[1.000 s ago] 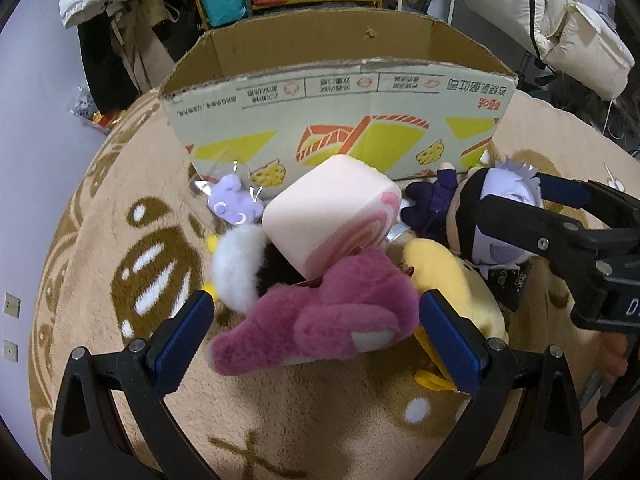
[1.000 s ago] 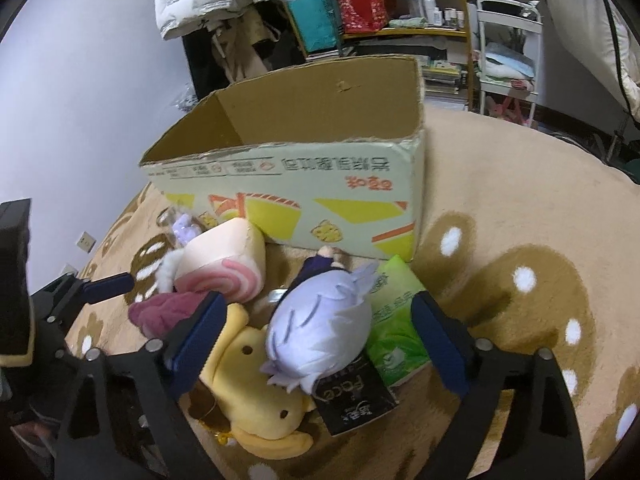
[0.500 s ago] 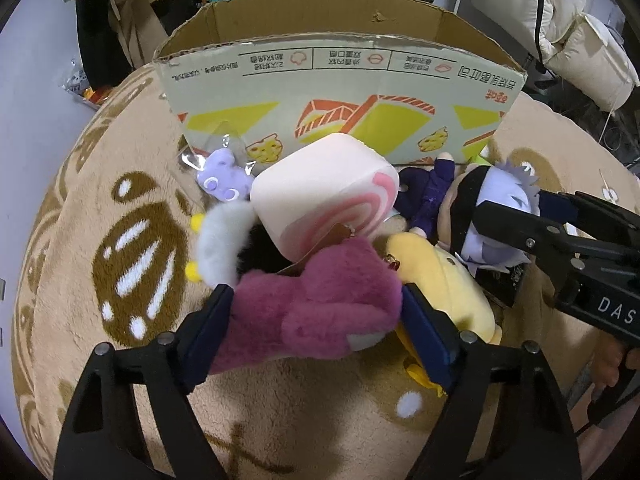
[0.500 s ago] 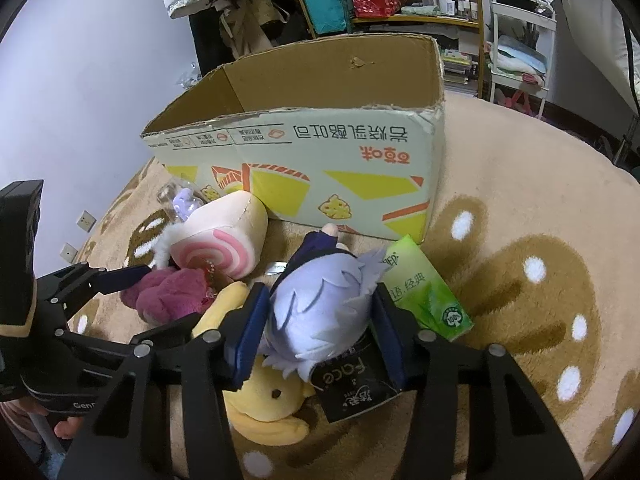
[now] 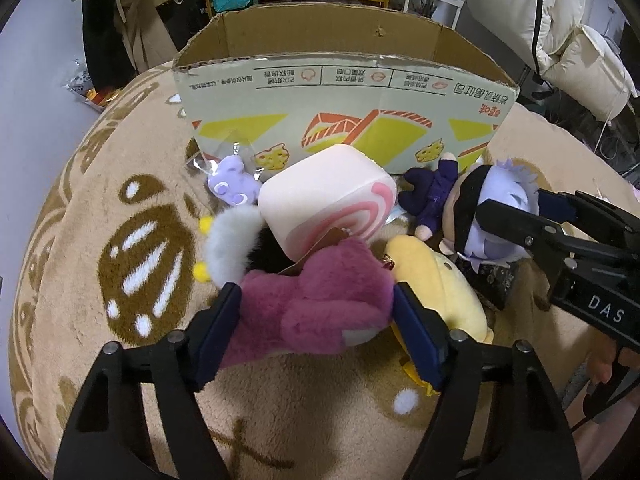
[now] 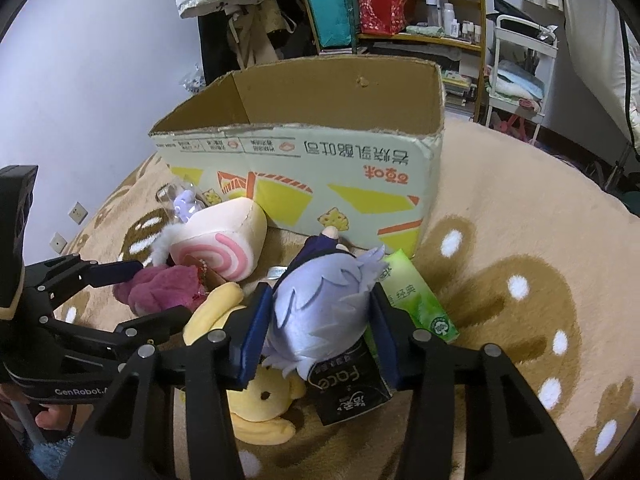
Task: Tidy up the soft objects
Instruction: 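Close left tool on the pink bear while right tool closes on the white-haired doll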
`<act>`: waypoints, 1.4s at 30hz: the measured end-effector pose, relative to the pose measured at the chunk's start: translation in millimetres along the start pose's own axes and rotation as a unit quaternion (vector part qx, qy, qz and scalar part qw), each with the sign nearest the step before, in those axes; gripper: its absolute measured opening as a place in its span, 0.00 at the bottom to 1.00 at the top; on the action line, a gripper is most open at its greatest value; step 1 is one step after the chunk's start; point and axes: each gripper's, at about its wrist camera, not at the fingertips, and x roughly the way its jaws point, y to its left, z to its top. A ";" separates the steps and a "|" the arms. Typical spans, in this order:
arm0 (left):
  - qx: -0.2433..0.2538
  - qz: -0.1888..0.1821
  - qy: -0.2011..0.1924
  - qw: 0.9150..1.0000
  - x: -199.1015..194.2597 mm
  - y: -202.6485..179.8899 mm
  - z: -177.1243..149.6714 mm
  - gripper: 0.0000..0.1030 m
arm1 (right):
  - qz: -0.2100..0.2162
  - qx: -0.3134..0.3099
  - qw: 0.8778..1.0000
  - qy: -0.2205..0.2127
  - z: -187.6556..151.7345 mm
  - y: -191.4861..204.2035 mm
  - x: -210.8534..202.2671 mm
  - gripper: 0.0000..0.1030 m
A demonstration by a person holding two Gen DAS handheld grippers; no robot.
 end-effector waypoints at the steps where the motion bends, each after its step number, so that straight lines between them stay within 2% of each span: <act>1: -0.001 -0.002 0.001 1.000 0.1 0.3 -0.7 0.70 | 0.000 0.000 1.000 -0.001 0.2 -0.3 -0.9 0.49; 5: -0.011 -0.007 0.003 1.000 -1.6 4.5 -1.2 0.66 | 0.000 0.000 1.000 -0.005 0.5 0.6 -3.9 0.49; 11: -0.035 -0.008 -0.008 0.999 -9.5 15.2 -1.8 0.65 | 0.001 -0.001 1.000 -0.018 0.3 -0.4 -12.0 0.49; 16: -0.048 -0.002 -0.029 0.998 -20.1 21.3 -2.8 0.65 | 0.002 -0.003 0.999 -0.034 0.7 0.8 -20.6 0.49; 18: -0.046 -0.005 -0.043 0.998 -26.7 21.3 -3.2 0.46 | 0.000 -0.004 0.999 -0.040 1.0 2.0 -24.6 0.49; 20: -0.045 -0.001 -0.050 0.998 -30.3 21.8 -3.7 0.44 | -0.001 -0.006 0.999 -0.047 1.7 2.4 -28.7 0.49; 22: -0.044 -0.002 -0.038 0.998 -26.3 24.0 -3.5 0.39 | -0.002 -0.005 0.999 -0.049 1.5 2.5 -31.6 0.49; 25: -0.062 -0.016 -0.002 0.998 -14.0 28.6 -3.8 0.41 | 0.000 -0.001 0.999 -0.050 1.6 1.4 -33.2 0.49; 27: -0.067 -0.024 0.002 0.997 -13.1 30.6 -3.9 0.41 | -0.001 -0.001 0.999 -0.049 1.5 1.4 -34.0 0.49; 28: -0.065 -0.025 0.004 0.998 -12.6 29.7 -4.1 0.43 | -0.001 -0.002 0.999 -0.049 1.4 1.6 -34.0 0.49; 29: -0.059 -0.027 0.008 0.998 -12.3 27.4 -4.4 0.52 | -0.001 -0.002 0.999 -0.049 1.2 1.1 -33.8 0.49; 31: -0.037 -0.031 0.020 0.999 -10.7 19.9 -5.6 0.60 | -0.001 -0.001 0.999 -0.049 0.9 1.0 -33.9 0.49; 33: 0.000 -0.026 0.027 0.999 -11.7 8.2 -8.2 0.61 | -0.001 0.000 0.999 -0.047 0.4 -0.1 -34.0 0.49; 34: 0.018 -0.023 0.027 0.999 -13.1 2.5 -9.8 0.65 | -0.001 0.001 0.999 -0.047 -0.3 -0.4 -33.8 0.49; 35: 0.031 -0.021 0.028 0.999 -14.0 -1.5 -11.1 0.75 | -0.001 0.002 0.999 -0.046 -0.8 -1.0 -33.9 0.49; 37: 0.051 -0.012 0.030 0.998 -15.2 -8.3 -13.1 0.85 | -0.001 0.004 0.999 -0.045 -0.9 -1.7 -33.9 0.49; 40: 0.065 -0.001 0.048 0.997 -10.6 -13.0 -16.0 0.87 | 0.002 0.005 0.999 -0.044 -0.9 -1.9 -33.8 0.49; 42: 0.074 -0.001 0.080 0.994 -0.6 -15.9 -19.4 0.90 | 0.003 0.003 0.999 -0.042 0.1 -0.7 -32.5 0.49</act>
